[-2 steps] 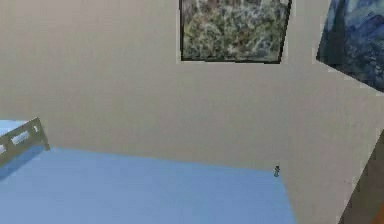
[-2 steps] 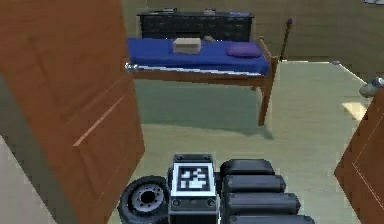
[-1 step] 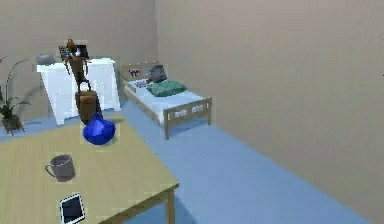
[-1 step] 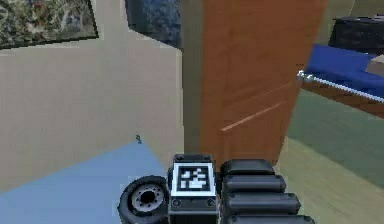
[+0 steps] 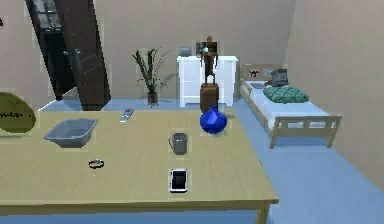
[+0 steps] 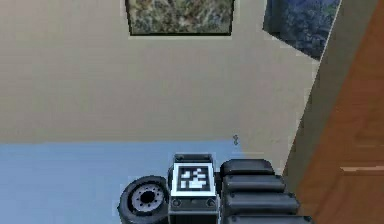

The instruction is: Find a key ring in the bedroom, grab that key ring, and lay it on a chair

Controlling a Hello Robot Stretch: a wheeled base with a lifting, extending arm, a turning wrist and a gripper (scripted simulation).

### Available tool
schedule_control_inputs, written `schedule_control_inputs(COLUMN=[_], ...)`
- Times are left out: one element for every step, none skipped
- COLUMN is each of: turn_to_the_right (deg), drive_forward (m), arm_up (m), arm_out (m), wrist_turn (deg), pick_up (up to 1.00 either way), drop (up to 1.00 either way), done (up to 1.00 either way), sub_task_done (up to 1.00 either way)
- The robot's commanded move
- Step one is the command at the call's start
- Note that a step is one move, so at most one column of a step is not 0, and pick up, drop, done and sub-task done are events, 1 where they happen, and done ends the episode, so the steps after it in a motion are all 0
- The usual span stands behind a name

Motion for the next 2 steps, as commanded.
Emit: schedule_control_inputs(turn_to_the_right=[0.0, -45.0], drive_forward=[0.3, 0.0], arm_up=[0.0, 0.0], arm_out=[0.0, 0.0], wrist_turn=[0.0, 0.0], pick_up=[0.0, 0.0], drop=[0.0, 0.0], done=[0.0, 0.0], sub_task_done=[0.0, 0.0])
